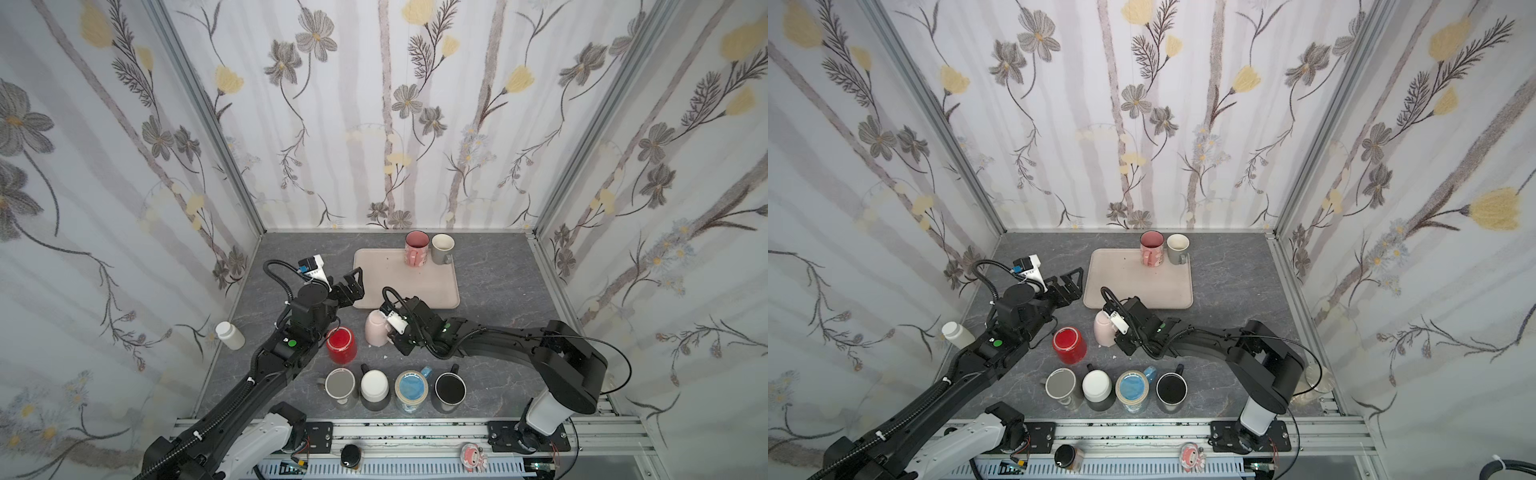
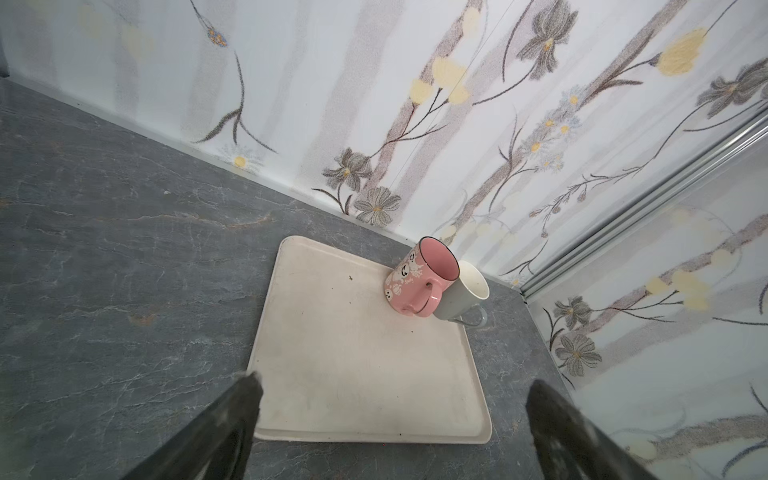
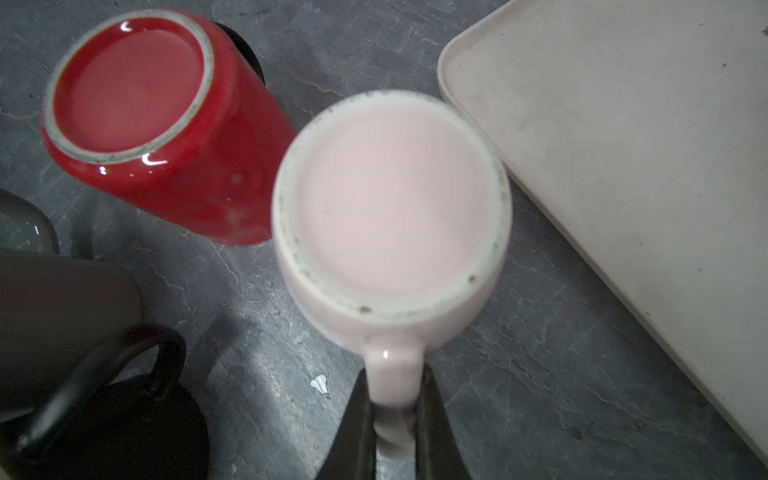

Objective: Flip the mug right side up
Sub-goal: 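Lift the upside-down light pink mug above the tray toward the left gripper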

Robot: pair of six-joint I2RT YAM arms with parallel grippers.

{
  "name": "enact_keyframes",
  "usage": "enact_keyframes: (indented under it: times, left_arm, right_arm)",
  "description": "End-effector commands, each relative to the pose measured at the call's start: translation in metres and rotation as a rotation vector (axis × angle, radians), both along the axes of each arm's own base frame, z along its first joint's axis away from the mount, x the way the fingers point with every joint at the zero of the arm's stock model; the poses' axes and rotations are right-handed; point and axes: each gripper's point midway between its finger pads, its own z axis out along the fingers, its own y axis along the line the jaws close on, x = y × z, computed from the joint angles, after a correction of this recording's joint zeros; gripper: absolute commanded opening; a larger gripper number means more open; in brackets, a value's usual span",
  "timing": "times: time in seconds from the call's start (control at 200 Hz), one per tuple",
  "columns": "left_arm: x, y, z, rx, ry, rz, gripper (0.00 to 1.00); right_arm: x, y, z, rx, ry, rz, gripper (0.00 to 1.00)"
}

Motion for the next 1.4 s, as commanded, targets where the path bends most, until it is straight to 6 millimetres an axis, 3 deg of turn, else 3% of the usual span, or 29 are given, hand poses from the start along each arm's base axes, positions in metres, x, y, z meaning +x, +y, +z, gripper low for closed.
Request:
enact_keyframes:
  times: [0.0,0.195,0.265,0.445,0.589,0.874,1.179,1.394]
  left_arm:
    - [0.002,-0.007,0.015,-0.045,-0.046,-0.030,1.00]
    - [0.003,-0.020,0.025,-0.094,-0.079,-0.094,1.00]
    - [0.002,-0.028,0.030,-0.117,-0.100,-0.140,1.00]
    - [-0.003,-0.056,0.045,-0.172,-0.133,-0.304,1.00]
    - [-0.014,-0.074,0.061,-0.234,-0.201,-0.440,0.97]
    - [-0.040,-0.097,0.093,-0.340,-0.333,-0.659,0.83]
    - [-0.058,-0.109,0.129,-0.412,-0.457,-0.776,0.67]
    - [-0.055,-0.112,0.141,-0.444,-0.495,-0.793,0.57]
  right_arm:
    - [0.018,0.003,0.044,0.144,-0.081,-0.060,0.00]
    - [0.043,-0.026,0.102,0.334,-0.121,-0.162,0.00]
    - [0.057,-0.042,0.127,0.413,-0.150,-0.217,0.00]
    - [0.071,-0.062,0.194,0.635,-0.219,-0.264,0.00]
    - [0.071,-0.070,0.246,0.813,-0.261,-0.228,0.00]
    - [0.054,-0.069,0.326,1.039,-0.327,-0.122,0.00]
    - [0.028,-0.059,0.361,1.208,-0.262,0.038,0.00]
    - [0.013,-0.047,0.364,1.236,-0.221,0.099,0.00]
